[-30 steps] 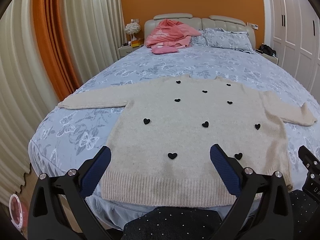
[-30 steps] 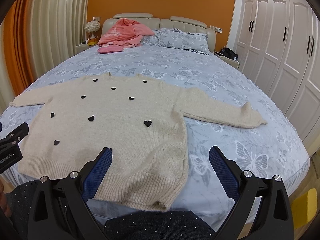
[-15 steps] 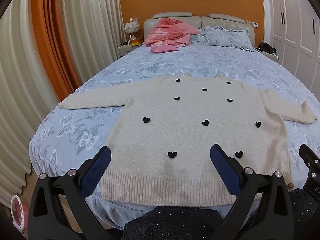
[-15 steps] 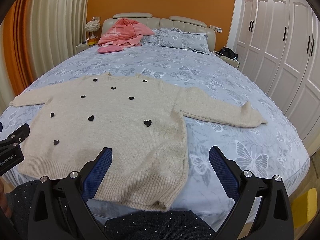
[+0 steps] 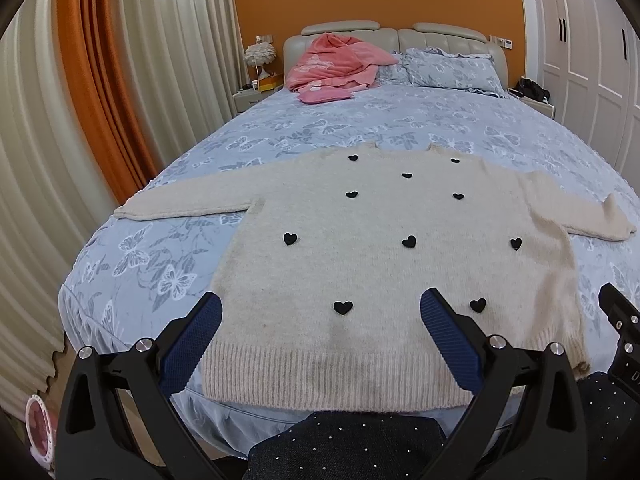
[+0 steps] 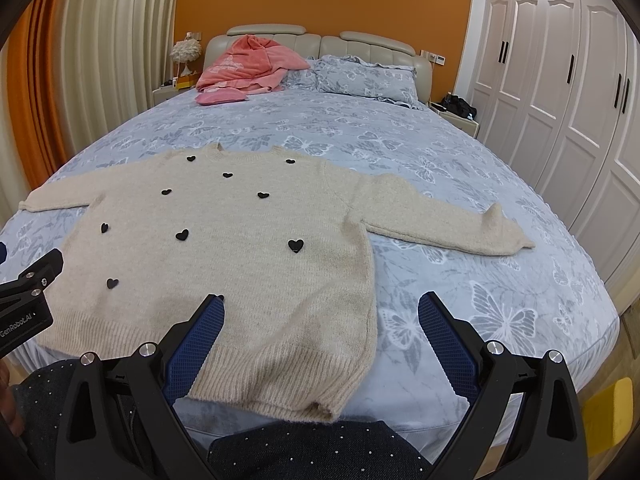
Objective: Fold small clothes
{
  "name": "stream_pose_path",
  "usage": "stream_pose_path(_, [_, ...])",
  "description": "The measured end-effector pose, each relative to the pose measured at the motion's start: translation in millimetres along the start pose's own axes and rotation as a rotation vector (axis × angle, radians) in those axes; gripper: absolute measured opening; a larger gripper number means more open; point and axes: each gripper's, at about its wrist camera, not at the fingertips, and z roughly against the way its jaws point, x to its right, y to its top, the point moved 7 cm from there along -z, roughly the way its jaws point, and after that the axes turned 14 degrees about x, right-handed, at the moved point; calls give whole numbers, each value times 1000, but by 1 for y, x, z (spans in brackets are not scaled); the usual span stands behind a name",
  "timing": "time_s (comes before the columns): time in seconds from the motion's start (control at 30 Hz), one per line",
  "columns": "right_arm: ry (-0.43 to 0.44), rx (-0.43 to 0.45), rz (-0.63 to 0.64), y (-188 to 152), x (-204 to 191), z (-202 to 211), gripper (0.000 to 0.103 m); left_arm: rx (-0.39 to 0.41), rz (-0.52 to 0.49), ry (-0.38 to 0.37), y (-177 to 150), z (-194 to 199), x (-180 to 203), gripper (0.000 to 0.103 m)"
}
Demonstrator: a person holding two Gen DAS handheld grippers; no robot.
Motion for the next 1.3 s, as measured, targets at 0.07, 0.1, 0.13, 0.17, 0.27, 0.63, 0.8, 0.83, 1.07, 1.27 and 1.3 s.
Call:
stream_pose_path(0.07, [0,0,0,0,0,0,96,-1,0,1,0,0,0,97])
stream_pose_path(0.1, [0,0,0,0,0,0,96,-1,1,0,0,0,0,97])
stream_pose_path(0.13, [0,0,0,0,0,0,96,-1,1,1,0,0,0,97])
stream_pose_path(0.17, [0,0,0,0,0,0,96,-1,1,1,0,0,1,97])
stream_pose_path(0.27, [0,-1,-1,1,0,0,96,-2,0,1,0,0,1,97])
stream_pose_path(0.63, [0,-2,-1,2,0,1,96,-3,-1,0,1,0,1,97])
stream_pose_path(0.8, [0,-2,-1,2,-1,1,96,-5,2,1,0,0,1,97])
stream_pose_path(0.83, [0,-2,-1,2,-1,1,96,-4,0,1,1,0,1,97])
stream_pose_path(1.07, [0,-2,-1,3,-1,1,96,-4,-2,0,1,0,0,97])
stream_pose_path(1.27, [1,-3,-2,4,-2,2,96,-5,-1,1,1,0,1,97])
stream_pose_path(1.3, [1,-4,-1,4,-2,2,96,-5,-1,1,2,0,1,97])
